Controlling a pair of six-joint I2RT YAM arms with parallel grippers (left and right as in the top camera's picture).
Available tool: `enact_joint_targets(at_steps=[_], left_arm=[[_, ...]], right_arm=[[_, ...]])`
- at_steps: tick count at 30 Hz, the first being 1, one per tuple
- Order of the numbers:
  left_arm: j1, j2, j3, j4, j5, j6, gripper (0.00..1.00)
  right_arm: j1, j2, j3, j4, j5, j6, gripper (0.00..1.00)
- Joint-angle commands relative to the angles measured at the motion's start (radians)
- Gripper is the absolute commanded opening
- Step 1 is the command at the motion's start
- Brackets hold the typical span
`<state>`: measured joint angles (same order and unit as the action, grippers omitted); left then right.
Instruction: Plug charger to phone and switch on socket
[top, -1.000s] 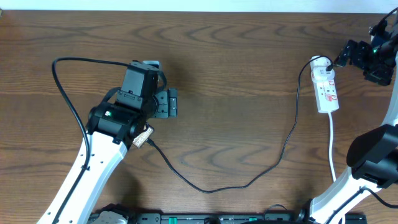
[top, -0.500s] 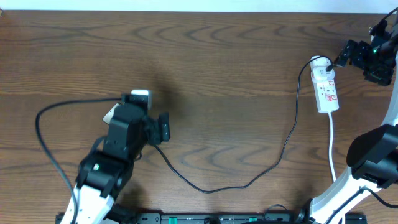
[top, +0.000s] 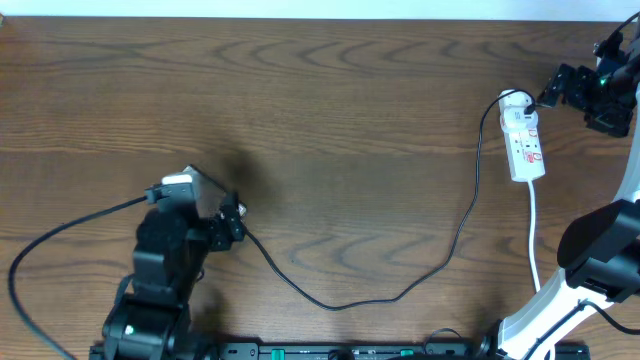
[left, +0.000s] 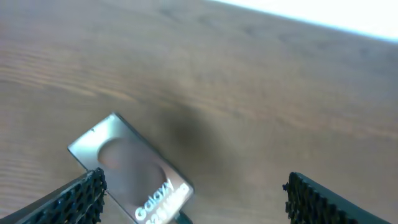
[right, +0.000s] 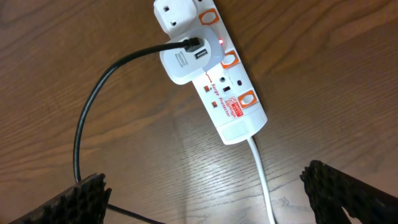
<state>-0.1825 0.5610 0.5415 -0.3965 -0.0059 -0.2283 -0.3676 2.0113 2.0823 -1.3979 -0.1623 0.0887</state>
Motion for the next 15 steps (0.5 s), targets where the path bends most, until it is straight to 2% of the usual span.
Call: enact_joint_targets(at_steps=[1, 6, 15], left_arm=[[0.032, -0.066, -0.03, 0.076, -0.003, 0.007, 0.9], [0.074, -0.173, -0.113, 0.246, -0.003, 0.007, 0.9], [0.137, -0.321, -0.266, 0.458, -0.007, 0.007, 0.9]], right_arm=[[-0.002, 0.001, 0.011, -0.002, 0.003, 0.011, 0.99], [-0.002, 0.001, 0.011, -0.002, 0.003, 0.011, 0.99], [-0.002, 0.001, 0.011, -0.002, 0.003, 0.011, 0.99]])
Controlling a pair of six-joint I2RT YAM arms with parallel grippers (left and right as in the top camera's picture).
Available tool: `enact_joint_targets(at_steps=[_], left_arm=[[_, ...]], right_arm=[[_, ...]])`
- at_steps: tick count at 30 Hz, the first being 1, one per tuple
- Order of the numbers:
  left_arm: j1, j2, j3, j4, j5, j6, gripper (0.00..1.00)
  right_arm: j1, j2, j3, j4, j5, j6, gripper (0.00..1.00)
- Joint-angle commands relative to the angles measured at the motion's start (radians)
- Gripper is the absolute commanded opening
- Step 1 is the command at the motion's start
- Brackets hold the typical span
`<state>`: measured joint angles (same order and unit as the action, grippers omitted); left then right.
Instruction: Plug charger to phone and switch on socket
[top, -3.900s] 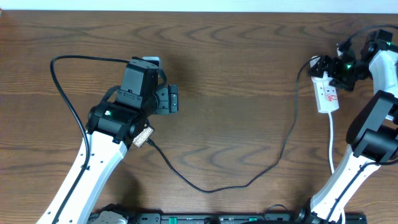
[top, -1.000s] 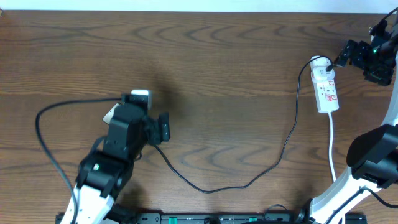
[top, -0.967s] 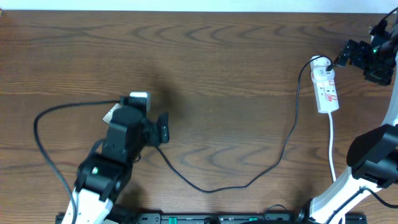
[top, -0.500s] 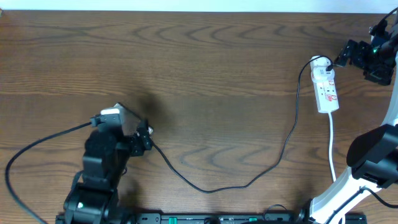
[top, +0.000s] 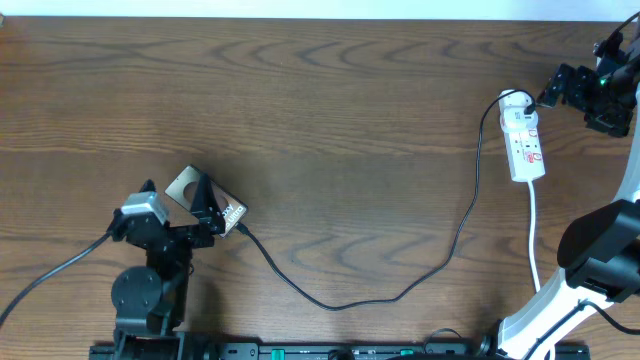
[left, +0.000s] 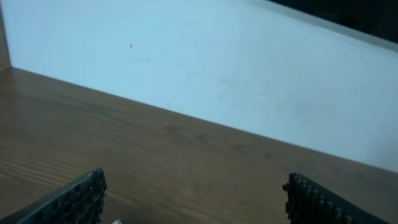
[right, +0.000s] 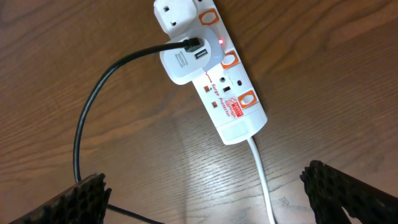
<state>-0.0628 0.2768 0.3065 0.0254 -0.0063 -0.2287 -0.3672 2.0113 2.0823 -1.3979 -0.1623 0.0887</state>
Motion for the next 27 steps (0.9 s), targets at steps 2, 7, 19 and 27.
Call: enact_joint_targets(at_steps=[2, 7, 19, 27], left_arm=[[0.029, -0.068, -0.066, 0.077, -0.006, 0.007, 0.91], [0.06, -0.147, -0.135, 0.142, -0.006, 0.007, 0.9], [0.114, -0.276, -0.195, 0.157, -0.006, 0.007, 0.91], [0.134, -0.276, -0.221, 0.16, -0.006, 0.007, 0.9]], right_arm=[[-0.002, 0.001, 0.011, -0.002, 0.003, 0.012, 0.99], [-0.002, 0.001, 0.011, -0.002, 0.003, 0.011, 0.99], [-0.002, 0.001, 0.011, -0.002, 0.003, 0.011, 0.99], [-0.002, 0.001, 0.011, -0.002, 0.003, 0.011, 0.99]])
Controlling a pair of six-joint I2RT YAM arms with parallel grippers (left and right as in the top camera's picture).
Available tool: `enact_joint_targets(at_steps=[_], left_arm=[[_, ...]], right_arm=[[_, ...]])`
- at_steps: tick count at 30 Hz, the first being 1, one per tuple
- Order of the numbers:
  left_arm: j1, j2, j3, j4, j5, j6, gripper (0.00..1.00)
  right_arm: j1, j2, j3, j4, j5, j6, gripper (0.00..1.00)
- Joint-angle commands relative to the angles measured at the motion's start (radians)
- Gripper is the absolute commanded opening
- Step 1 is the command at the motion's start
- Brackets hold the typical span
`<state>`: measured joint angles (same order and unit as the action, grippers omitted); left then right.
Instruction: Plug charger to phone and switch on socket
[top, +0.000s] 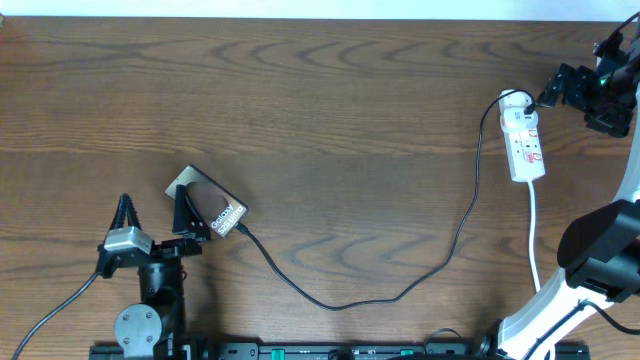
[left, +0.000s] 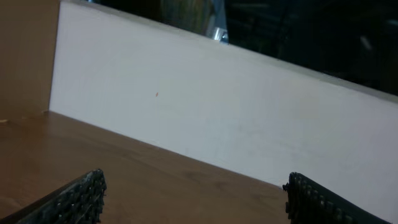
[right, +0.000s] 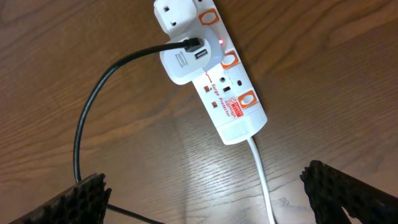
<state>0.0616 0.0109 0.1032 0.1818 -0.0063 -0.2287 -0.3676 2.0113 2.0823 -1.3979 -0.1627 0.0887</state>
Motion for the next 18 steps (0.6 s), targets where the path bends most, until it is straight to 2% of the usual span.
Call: enact_joint_targets(at_steps=[1, 18], left_arm=[[0.01, -0.01, -0.023, 0.004, -0.006, 0.007, 0.91], [0.016, -0.01, -0.099, -0.033, -0.002, 0.006, 0.9]], right_arm=[[-0.002, 0.001, 0.011, -0.002, 0.003, 0.011, 0.99], [-0.002, 0.001, 0.011, -0.002, 0.003, 0.011, 0.99]])
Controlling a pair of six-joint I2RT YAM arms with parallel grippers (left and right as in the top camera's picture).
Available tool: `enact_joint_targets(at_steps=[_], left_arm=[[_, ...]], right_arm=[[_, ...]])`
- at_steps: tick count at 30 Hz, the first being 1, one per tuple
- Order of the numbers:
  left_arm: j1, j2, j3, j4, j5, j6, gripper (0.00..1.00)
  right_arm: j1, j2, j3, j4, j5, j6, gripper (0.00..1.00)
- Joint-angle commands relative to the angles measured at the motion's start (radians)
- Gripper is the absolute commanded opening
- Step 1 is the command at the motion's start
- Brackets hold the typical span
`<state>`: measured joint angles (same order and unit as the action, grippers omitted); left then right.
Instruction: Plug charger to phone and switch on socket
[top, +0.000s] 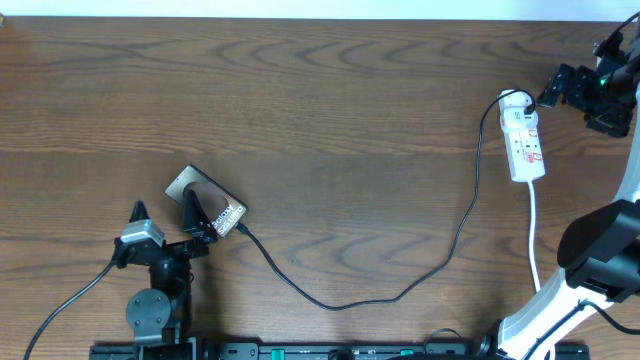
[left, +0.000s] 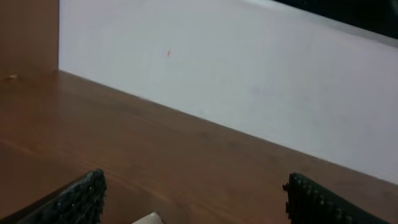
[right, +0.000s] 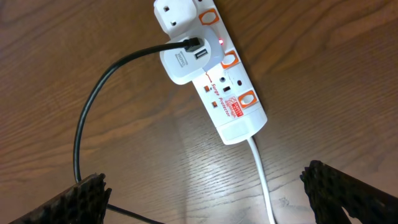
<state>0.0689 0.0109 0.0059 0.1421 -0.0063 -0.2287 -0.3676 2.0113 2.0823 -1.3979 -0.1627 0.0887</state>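
The phone (top: 205, 203) lies face down on the wooden table at the front left. The black cable (top: 400, 292) runs from the phone's near right end to the white charger adapter (right: 183, 59), which sits in the white power strip (right: 233, 99). A red lamp (right: 220, 42) glows on the strip. My left gripper (top: 163, 218) stands open just in front of the phone and holds nothing. Only a corner of the phone (left: 149, 219) shows in the left wrist view. My right gripper (right: 205, 199) hangs open above the strip, apart from it.
The strip's white cord (top: 533, 235) runs toward the front edge beside the right arm's base (top: 600, 255). A white wall (left: 249, 81) stands behind the table's far edge. The black cable loops across the middle front of the table.
The left arm has shifted slightly to the right and its wrist view has tilted down, so more table and a corner of the phone show. The right arm and strip are unchanged.
At first my open left gripper was over the phone, with the phone between its fingers. Then it stood back toward the front left, its view lifted to the wall. Now it is near the phone's front end, open. The right gripper stayed open above the lit strip.
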Motion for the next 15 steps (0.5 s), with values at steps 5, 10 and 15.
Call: enact_joint_targets(at_steps=[5, 10, 15], left_arm=[[0.01, -0.01, -0.002, -0.025, -0.003, 0.007, 0.91], [0.01, -0.01, -0.002, -0.088, -0.002, 0.007, 0.9], [0.01, -0.01, -0.002, -0.201, -0.003, 0.007, 0.91]], right_arm=[[-0.002, 0.001, 0.011, -0.002, 0.003, 0.011, 0.99], [-0.002, 0.001, 0.011, -0.002, 0.003, 0.012, 0.99], [-0.002, 0.001, 0.011, -0.002, 0.003, 0.012, 0.99]])
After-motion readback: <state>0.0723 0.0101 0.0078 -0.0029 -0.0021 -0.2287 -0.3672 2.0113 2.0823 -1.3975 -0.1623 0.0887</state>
